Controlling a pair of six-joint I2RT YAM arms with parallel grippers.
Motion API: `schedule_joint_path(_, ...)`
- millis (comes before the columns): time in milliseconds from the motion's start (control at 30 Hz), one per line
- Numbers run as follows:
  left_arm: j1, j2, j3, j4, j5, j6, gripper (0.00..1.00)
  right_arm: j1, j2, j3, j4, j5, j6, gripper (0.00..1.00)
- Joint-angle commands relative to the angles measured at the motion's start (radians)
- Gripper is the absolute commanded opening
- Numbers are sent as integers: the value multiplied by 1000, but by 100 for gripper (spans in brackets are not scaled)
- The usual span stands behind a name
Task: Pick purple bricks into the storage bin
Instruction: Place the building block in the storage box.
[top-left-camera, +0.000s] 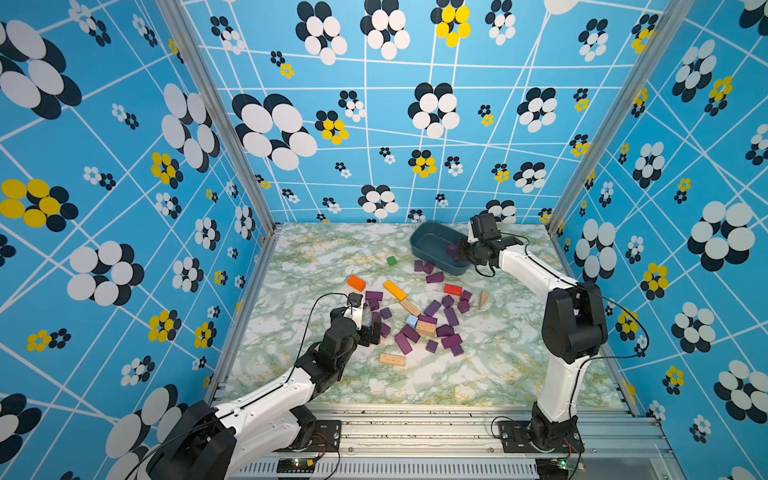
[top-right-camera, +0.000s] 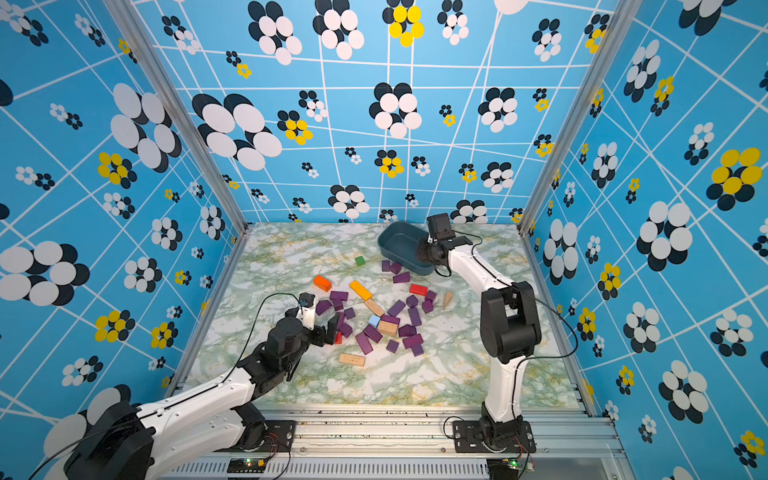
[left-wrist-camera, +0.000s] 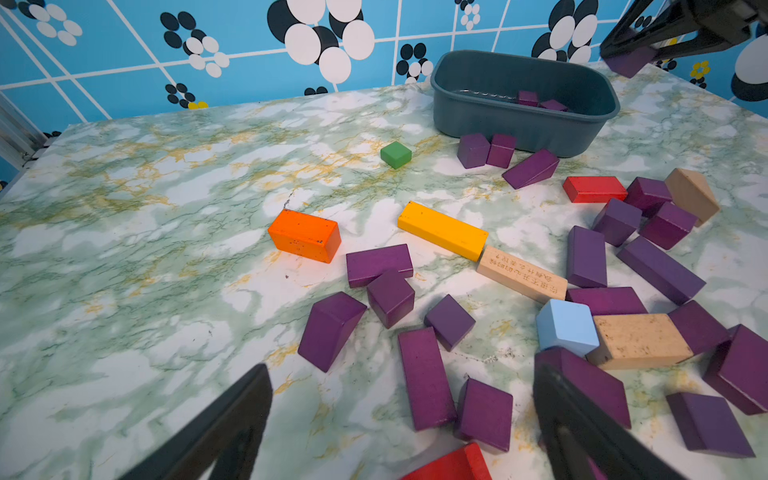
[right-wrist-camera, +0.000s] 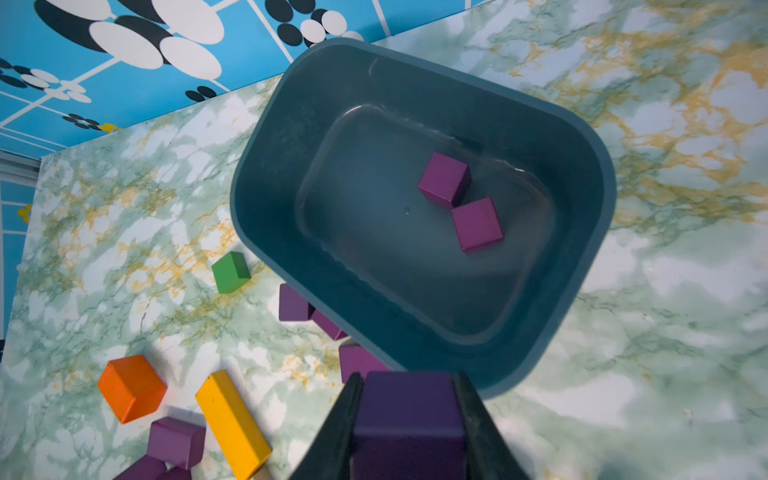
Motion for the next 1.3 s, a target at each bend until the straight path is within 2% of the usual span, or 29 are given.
schedule_joint_path(0,11,-33,-34,63,8,-11,100,0,56,80,-5,33,16,16)
schedule_joint_path(100,12,-37,-38,71,30,1,99,-6,122,144,-13,41,19,16)
schedule_joint_path(300,12,-38,-38,74,55,6,99,-11,234,263,-56,48,17,30)
schedule_joint_path(400,12,-44,-37,66,46,7,99,-11,241,282,-68,58,-8,32)
schedule_joint_path(533,12,-46,-38,63,33,6,99,-11,218,282,-93,102,-38,47)
schedule_joint_path(633,12,-44,-38,65,32,6,100,-11,191,249,-81,103,-54,53)
schedule_joint_path(967,12,-47,-29,34,6,-1,100,-11,-26,96,-79,115,-96,55)
schedule_joint_path(1100,14,-52,-33,36,1,-9,99,-8,-180,-67,-60,132,-103,56)
schedule_joint_path(1267,17,-40,-32,37,0,-7,99,-8,-408,-315,-3,160,-112,64)
